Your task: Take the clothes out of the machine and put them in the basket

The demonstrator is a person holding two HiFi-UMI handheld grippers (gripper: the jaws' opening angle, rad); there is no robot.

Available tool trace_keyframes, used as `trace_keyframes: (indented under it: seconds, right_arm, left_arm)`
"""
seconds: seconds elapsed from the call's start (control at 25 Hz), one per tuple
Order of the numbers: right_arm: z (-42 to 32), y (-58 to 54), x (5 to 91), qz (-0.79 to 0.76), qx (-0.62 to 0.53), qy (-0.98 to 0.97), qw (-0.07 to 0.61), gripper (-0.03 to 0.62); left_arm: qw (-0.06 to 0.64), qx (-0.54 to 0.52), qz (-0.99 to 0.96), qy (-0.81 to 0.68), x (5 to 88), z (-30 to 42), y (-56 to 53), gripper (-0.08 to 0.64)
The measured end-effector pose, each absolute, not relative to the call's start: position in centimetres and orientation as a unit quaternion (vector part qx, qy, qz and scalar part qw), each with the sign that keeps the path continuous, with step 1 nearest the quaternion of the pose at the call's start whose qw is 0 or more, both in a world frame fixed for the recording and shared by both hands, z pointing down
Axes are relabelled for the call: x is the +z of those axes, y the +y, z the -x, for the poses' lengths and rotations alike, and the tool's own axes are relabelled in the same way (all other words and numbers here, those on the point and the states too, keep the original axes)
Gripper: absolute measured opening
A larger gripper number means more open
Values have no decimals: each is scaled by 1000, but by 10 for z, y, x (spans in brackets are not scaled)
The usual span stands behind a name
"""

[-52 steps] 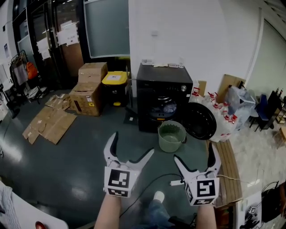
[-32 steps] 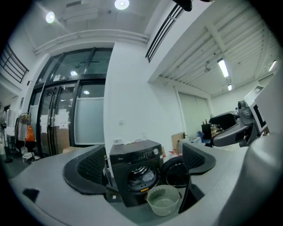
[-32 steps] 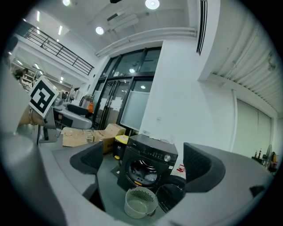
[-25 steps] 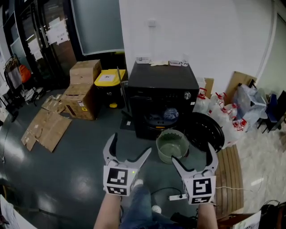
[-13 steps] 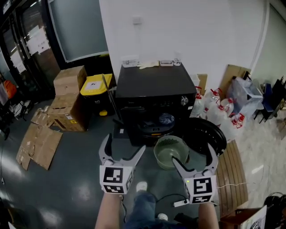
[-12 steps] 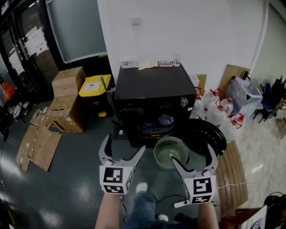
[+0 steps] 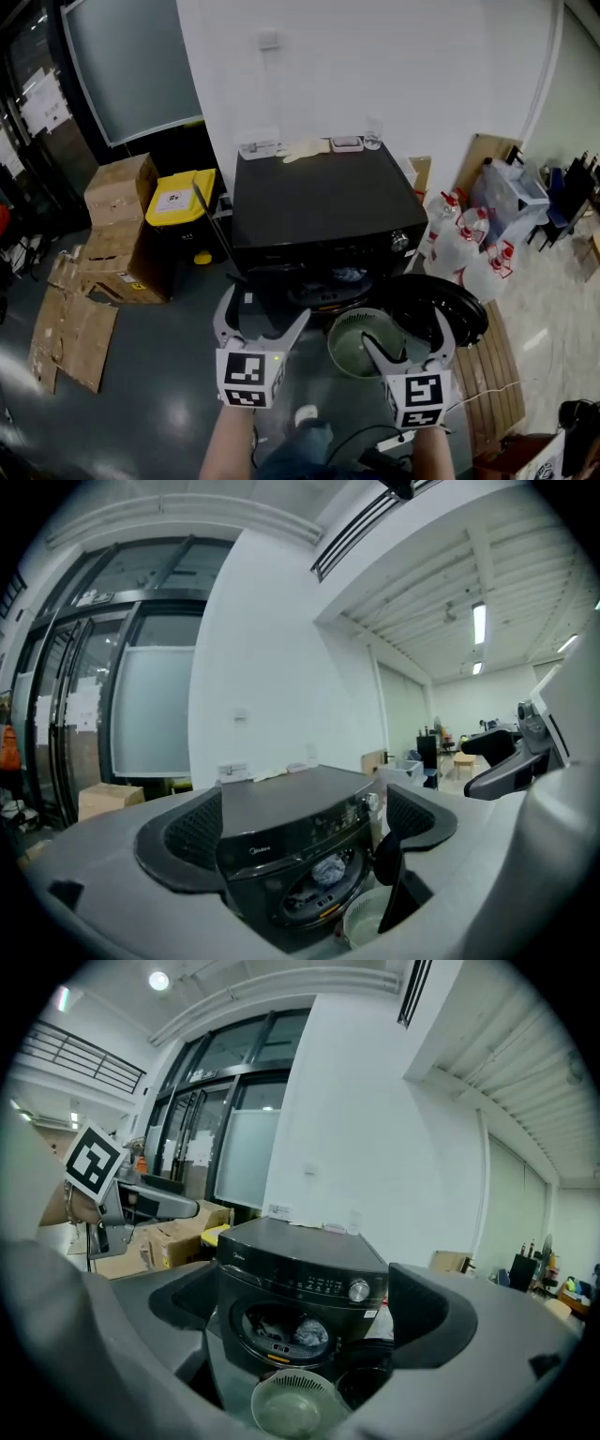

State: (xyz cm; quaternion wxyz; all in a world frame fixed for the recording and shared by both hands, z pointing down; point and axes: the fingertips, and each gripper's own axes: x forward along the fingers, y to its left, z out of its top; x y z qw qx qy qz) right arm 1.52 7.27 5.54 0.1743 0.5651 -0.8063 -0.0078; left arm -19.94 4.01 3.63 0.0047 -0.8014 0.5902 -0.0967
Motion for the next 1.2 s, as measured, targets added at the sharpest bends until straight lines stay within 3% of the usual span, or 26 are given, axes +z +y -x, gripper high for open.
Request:
trace_keyframes:
  seconds: [0.6, 1.2]
  right_arm:
    - [6, 16, 102, -575, 39, -788, 217, 545]
    - [-32, -39, 187, -567, 70, -791, 217, 545]
  left_arm:
    - [-57, -107, 813, 569, 91, 221, -46, 546]
    - [-54, -180, 812, 552, 190, 195, -82, 546]
